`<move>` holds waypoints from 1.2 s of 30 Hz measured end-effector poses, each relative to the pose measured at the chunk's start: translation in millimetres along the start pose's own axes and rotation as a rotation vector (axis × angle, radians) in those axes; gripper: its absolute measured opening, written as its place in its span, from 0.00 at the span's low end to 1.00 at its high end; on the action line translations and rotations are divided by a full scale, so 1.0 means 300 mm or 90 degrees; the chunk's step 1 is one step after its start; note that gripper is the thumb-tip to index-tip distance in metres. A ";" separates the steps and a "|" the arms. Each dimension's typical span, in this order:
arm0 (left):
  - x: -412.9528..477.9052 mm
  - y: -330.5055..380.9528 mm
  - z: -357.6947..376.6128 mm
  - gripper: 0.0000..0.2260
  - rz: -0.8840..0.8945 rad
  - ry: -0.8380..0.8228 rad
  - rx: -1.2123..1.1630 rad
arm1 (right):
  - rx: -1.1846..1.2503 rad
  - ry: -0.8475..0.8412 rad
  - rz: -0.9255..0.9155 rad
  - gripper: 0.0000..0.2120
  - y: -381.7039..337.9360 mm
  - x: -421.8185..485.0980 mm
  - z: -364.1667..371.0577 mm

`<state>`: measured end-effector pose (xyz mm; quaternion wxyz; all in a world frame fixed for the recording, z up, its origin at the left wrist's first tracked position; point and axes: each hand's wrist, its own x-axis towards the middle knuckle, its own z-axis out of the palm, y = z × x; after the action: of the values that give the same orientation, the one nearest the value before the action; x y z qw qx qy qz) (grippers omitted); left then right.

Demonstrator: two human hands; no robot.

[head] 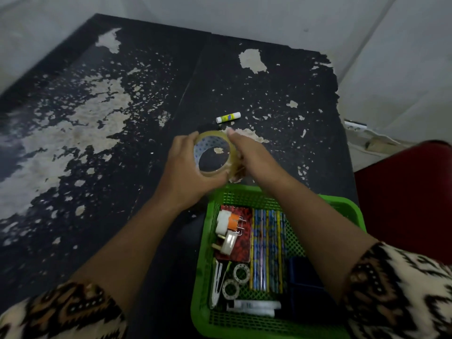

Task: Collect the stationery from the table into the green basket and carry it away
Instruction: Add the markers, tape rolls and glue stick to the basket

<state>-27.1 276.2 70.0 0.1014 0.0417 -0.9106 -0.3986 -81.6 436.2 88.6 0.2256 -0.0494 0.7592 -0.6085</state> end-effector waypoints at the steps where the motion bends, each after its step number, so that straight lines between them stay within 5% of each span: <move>1: -0.028 0.023 -0.006 0.45 0.011 -0.008 0.005 | -0.023 -0.015 -0.015 0.21 -0.011 -0.026 -0.011; 10: -0.290 0.127 0.003 0.47 0.045 -0.138 -0.054 | -0.218 -0.077 0.004 0.14 0.011 -0.297 -0.154; 16: -0.330 0.082 0.076 0.27 0.016 -0.111 0.059 | -0.478 -0.010 0.036 0.13 0.126 -0.390 -0.203; 22: -0.340 0.066 0.184 0.28 -0.008 -0.156 0.175 | -0.677 -0.054 0.058 0.14 0.204 -0.346 -0.179; 36: -0.337 0.037 0.201 0.26 -0.014 -0.124 0.175 | -0.779 0.030 -0.007 0.21 0.290 -0.313 -0.110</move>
<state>58.3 343.0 23.0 0.0020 0.0262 -0.9614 -0.2738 6.2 521.0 38.0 0.1367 -0.1606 0.9754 -0.0640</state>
